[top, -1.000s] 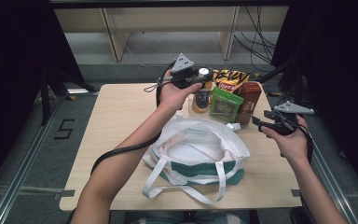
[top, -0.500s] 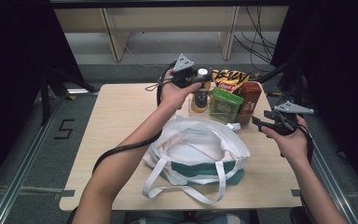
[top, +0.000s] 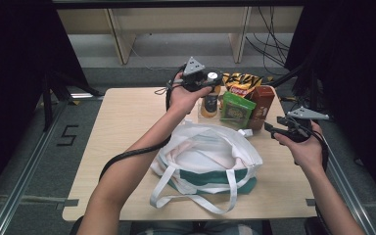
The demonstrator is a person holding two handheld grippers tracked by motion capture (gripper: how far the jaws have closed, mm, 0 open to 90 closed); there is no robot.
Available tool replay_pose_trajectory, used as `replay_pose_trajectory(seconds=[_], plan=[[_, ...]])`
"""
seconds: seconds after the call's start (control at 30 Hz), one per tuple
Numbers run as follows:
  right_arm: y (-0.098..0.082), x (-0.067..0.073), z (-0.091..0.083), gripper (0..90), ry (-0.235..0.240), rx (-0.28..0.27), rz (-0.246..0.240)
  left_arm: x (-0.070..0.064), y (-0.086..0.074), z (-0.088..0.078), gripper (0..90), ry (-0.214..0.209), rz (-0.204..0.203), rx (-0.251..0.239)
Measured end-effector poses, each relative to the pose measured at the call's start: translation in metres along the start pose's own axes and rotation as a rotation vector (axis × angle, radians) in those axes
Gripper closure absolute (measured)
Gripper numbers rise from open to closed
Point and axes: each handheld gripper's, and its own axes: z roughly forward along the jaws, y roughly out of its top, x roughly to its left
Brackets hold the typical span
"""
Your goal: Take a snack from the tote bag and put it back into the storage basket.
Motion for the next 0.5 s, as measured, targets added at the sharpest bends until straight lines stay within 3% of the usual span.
replay_pose_trajectory(seconds=[0.03, 0.07, 0.1, 0.17, 0.33, 0.37, 0.5], plan=[[0.0, 0.0, 0.0, 43.3, 0.001, 0.0, 0.0, 0.008, 0.002, 0.0, 58.6, 0.005, 0.115, 0.011], [0.0, 0.0, 0.0, 43.3, 0.002, 0.0, 0.0, 0.008, 0.001, 0.002, 58.6, -0.015, 0.098, -0.001], [0.0, 0.001, 0.0, 43.3, 0.001, 0.003, 0.009, 0.006, 0.0, 0.003, 58.6, -0.008, 0.067, 0.006], [0.0, 0.0, 0.0, 43.3, 0.002, -0.001, -0.004, 0.007, -0.001, 0.004, 58.6, -0.006, 0.064, 0.009], [0.0, 0.0, 0.0, 43.3, 0.001, 0.003, 0.007, 0.01, -0.003, 0.007, 58.6, 0.001, 0.075, 0.014], [0.0, 0.0, 0.0, 43.3, 0.008, 0.006, 0.008, 0.012, -0.003, 0.007, 58.6, 0.016, 0.104, 0.016], [-0.001, 0.0, 0.0, 43.3, 0.004, 0.007, 0.01, 0.017, -0.004, 0.007, 58.6, 0.052, 0.144, 0.022]])
